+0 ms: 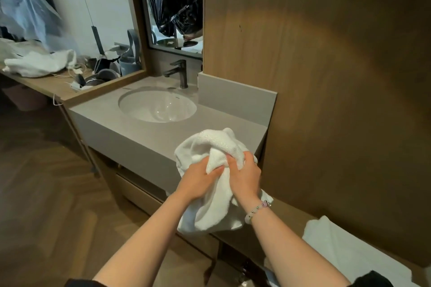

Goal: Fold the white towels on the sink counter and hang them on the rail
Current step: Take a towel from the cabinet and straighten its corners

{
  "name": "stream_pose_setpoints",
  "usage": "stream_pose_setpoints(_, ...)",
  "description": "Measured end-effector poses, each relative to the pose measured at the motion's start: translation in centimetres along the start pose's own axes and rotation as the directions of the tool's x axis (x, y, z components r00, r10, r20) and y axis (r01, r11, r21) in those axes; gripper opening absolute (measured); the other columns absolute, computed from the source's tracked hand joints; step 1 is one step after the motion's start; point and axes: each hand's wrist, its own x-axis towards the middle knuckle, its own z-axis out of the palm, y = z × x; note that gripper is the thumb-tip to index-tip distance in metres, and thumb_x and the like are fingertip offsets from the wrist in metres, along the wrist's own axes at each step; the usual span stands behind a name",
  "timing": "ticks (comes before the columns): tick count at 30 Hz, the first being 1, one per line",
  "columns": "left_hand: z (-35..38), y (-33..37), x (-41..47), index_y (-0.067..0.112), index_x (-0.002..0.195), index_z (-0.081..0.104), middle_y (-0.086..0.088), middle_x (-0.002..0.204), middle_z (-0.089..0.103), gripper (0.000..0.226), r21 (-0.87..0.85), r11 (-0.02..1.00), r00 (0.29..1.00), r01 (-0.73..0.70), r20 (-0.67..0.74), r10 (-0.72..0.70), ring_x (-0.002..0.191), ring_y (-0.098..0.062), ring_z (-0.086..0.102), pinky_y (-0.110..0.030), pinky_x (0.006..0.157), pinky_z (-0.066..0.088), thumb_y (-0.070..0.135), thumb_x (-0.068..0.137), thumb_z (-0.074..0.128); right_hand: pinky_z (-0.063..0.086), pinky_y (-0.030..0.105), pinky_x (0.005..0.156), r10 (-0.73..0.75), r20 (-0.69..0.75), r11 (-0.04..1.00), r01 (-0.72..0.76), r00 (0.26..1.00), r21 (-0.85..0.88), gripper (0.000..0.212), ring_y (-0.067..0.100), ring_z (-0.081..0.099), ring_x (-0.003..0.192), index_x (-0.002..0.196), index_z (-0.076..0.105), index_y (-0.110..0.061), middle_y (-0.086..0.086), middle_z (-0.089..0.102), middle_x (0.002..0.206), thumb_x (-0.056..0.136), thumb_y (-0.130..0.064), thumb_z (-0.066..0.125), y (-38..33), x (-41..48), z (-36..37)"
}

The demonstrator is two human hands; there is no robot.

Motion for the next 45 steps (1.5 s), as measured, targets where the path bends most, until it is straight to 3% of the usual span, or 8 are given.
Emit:
stream_pose_setpoints(10, -4.1, -3.0, 12.2, 0.028, 0.121, 0.057, 0.012, 0.115, 0.063, 0.028, 0.145, 0.989, 0.997, -0.028, 0.078, 0.017, 0.104, -0.008, 0.056, -0.025, 0.087, 0.041, 0.035, 0.096, 0.049, 0.041, 0.026, 0.067, 0.032, -0.037, 0.999, -0.031, 0.999, 0.018, 0.022, 0.019, 0.058, 0.085, 0.097, 0.051, -0.016, 0.001, 0.06, 0.093, 0.093, -0.037, 0.054, -0.8, 10.9, 5.6)
stream_pose_setpoints(15, -5.2, -5.9, 16.3, 0.029, 0.123, 0.056, 0.012, 0.12, 0.062, 0.03, 0.169, 0.985, 0.991, -0.035, 0.135, 0.012, 0.109, -0.009, 0.056, -0.032, 0.095, 0.044, 0.038, 0.095, 0.049, 0.034, 0.016, 0.055, 0.055, -0.069, 0.998, -0.056, 0.996, -0.014, 0.022, 0.007, 0.053, 0.074, 0.096, 0.05, -0.017, -0.005, 0.057, 0.086, 0.093, -0.038, 0.053, -0.4, 13.8, 8.2)
stream_pose_setpoints(21, -6.8, -9.2, 22.8, 0.026, 0.126, 0.055, 0.007, 0.12, 0.064, 0.036, 0.243, 0.966, 0.97, -0.09, 0.24, 0.03, 0.108, -0.016, 0.058, -0.037, 0.094, 0.045, 0.041, 0.095, 0.048, 0.051, 0.04, 0.076, 0.117, -0.172, 0.989, -0.131, 0.978, -0.071, 0.032, 0.023, 0.059, 0.088, 0.1, 0.052, -0.02, 0.0, 0.063, 0.094, 0.09, -0.051, 0.049, 1.1, 18.7, 12.2)
stream_pose_setpoints(26, -8.0, -12.4, 27.3, 0.026, 0.127, 0.052, 0.006, 0.121, 0.063, 0.041, 0.303, 0.946, 0.94, -0.114, 0.34, 0.004, 0.108, -0.016, 0.058, -0.034, 0.093, 0.044, 0.048, 0.093, 0.046, 0.042, 0.028, 0.074, 0.157, -0.229, 0.983, -0.174, 0.96, -0.055, 0.035, 0.017, 0.056, 0.089, 0.109, 0.051, -0.021, -0.002, 0.06, 0.103, 0.091, -0.051, 0.049, 1.6, 21.0, 15.0)
stream_pose_setpoints(31, -8.2, -15.0, 31.3, 0.02, 0.135, 0.045, 0.007, 0.129, 0.054, 0.048, 0.17, 0.976, 0.925, -0.137, 0.374, 0.065, 0.122, -0.018, 0.05, -0.032, 0.106, 0.036, 0.044, 0.094, 0.048, 0.04, 0.027, 0.077, 0.198, -0.292, 0.971, -0.228, 0.936, -0.075, 0.039, 0.02, 0.055, 0.095, 0.114, 0.049, -0.015, -0.001, 0.057, 0.104, 0.091, -0.047, 0.052, 1.3, 23.8, 17.2)
stream_pose_setpoints(36, -7.6, -16.3, 32.9, 0.02, 0.137, 0.042, -0.002, 0.136, 0.051, 0.049, 0.017, 0.997, 0.905, -0.077, 0.421, 0.063, 0.125, -0.021, 0.047, -0.031, 0.108, 0.031, 0.039, 0.093, 0.053, 0.039, 0.028, 0.069, 0.223, -0.405, 0.945, -0.299, 0.887, -0.135, 0.035, 0.021, 0.055, 0.082, 0.096, 0.046, -0.018, -0.002, 0.058, 0.089, 0.087, -0.049, 0.058, 1.6, 24.7, 18.0)
stream_pose_setpoints(39, -7.6, -16.7, 33.9, 0.022, 0.133, 0.048, -0.001, 0.13, 0.057, 0.046, 0.032, 0.995, 0.888, -0.09, 0.455, 0.065, 0.12, -0.021, 0.052, -0.034, 0.105, 0.037, 0.043, 0.091, 0.054, 0.043, 0.03, 0.067, 0.24, -0.438, 0.934, -0.33, 0.866, -0.14, 0.041, 0.022, 0.058, 0.079, 0.093, 0.048, -0.016, -0.001, 0.06, 0.083, 0.082, -0.053, 0.062, 1.6, 25.0, 17.9)
stream_pose_setpoints(45, -7.7, -17.0, 34.5, 0.018, 0.13, 0.051, 0.002, 0.127, 0.058, 0.042, -0.009, 0.997, 0.914, -0.073, 0.401, 0.07, 0.118, -0.016, 0.052, -0.019, 0.098, 0.033, 0.038, 0.093, 0.053, 0.038, 0.029, 0.065, 0.22, -0.458, 0.909, -0.351, 0.861, -0.223, 0.039, 0.021, 0.055, 0.074, 0.092, 0.047, -0.014, 0.001, 0.057, 0.078, 0.084, -0.05, 0.061, 1.4, 25.7, 16.8)
